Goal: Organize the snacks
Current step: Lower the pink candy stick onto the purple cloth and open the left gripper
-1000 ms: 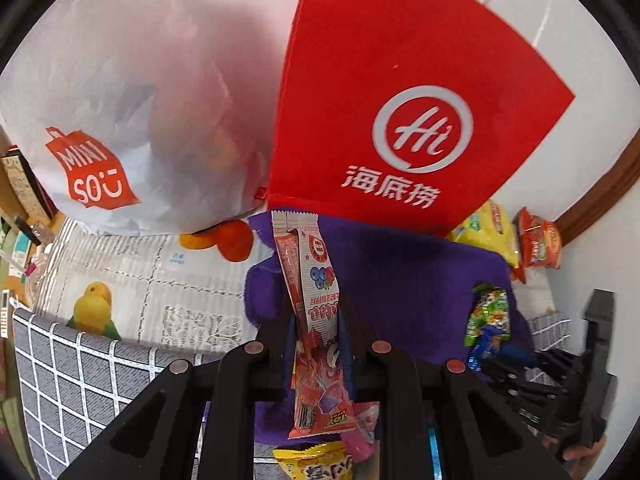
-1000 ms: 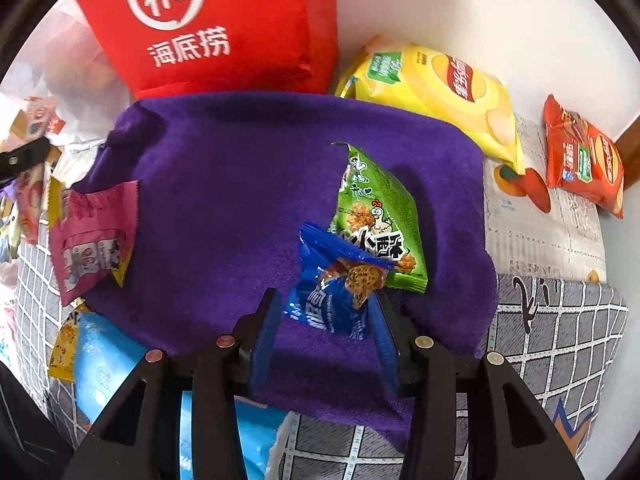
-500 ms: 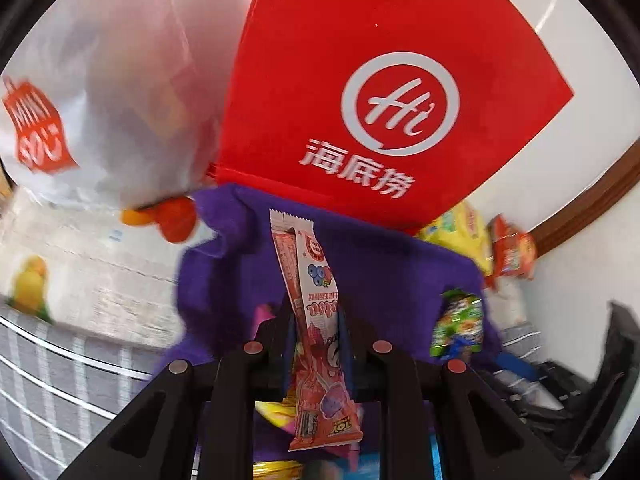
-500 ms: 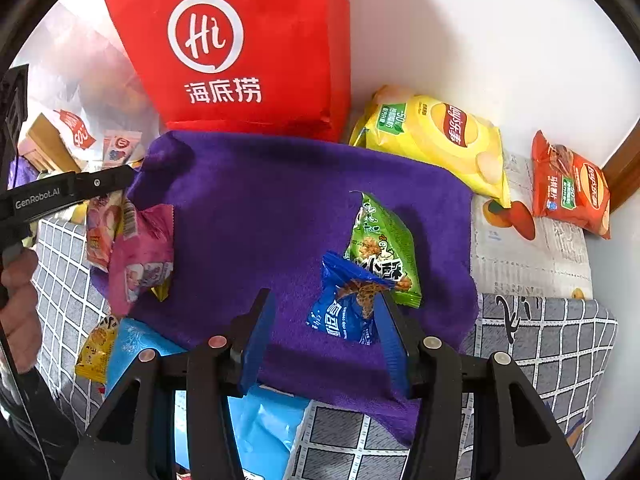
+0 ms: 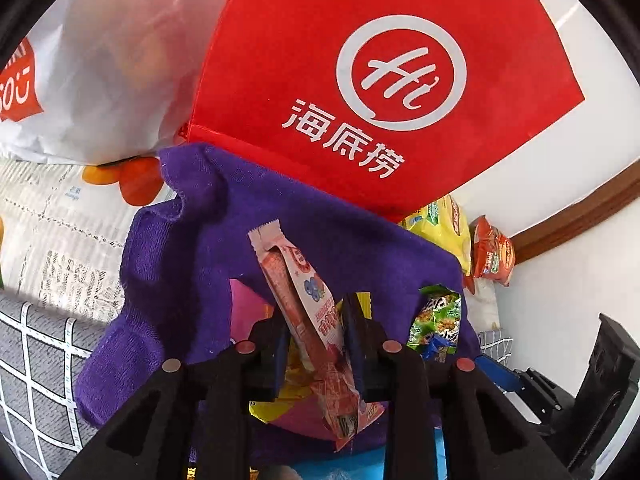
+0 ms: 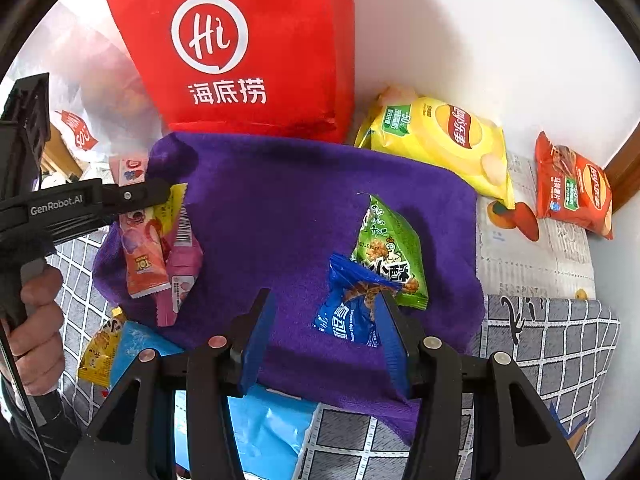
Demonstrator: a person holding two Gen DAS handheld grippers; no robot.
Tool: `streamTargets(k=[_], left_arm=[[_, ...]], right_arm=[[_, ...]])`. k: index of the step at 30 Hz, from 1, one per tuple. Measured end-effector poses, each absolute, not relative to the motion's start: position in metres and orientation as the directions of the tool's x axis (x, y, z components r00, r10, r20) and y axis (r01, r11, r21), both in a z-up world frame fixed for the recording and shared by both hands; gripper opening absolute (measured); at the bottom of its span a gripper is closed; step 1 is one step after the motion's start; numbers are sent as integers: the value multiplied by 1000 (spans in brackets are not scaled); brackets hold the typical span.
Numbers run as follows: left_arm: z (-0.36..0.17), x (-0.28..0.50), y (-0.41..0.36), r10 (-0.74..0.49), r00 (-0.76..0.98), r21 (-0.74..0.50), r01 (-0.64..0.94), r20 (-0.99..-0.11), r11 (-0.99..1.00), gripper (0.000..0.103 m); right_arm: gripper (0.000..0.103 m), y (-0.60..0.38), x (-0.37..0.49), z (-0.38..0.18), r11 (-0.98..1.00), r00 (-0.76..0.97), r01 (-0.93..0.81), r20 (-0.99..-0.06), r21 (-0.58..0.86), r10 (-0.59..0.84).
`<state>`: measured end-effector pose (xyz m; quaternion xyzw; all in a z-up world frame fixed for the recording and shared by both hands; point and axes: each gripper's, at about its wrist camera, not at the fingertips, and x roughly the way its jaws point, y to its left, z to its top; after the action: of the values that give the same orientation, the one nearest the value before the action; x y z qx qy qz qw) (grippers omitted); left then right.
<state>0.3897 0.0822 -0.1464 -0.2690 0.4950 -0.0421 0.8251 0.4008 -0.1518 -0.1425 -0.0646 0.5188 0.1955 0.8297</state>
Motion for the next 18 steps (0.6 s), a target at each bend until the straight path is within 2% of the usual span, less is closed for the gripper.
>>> streamTargets(k=[4, 8, 11, 13, 16, 18], left_arm=[[-145, 390, 81, -337, 502, -489, -207, -796, 848, 29], [-145, 391, 83, -305, 488, -471, -263, -818, 842, 43], [-142, 389, 83, -297, 500, -466, -255, -813, 847, 45], [-139, 388, 84, -303, 505, -470, -244, -808, 848, 52], [-132, 385, 87, -294, 514, -463, -238, -806, 854, 54], [-123, 382, 89, -277, 531, -446, -220, -801, 868, 62]], right_arm=[[51, -152, 400, -141, 917, 388, -388, -885, 98, 259], [51, -151, 399, -139, 917, 394, -386, -882, 98, 260], [51, -151, 398, -138, 917, 400, -387, -878, 97, 262], [51, -151, 397, -137, 917, 404, -386, -877, 96, 262], [51, -152, 395, -134, 918, 416, -386, -872, 87, 258], [51, -154, 394, -130, 921, 429, -380, -865, 90, 261]])
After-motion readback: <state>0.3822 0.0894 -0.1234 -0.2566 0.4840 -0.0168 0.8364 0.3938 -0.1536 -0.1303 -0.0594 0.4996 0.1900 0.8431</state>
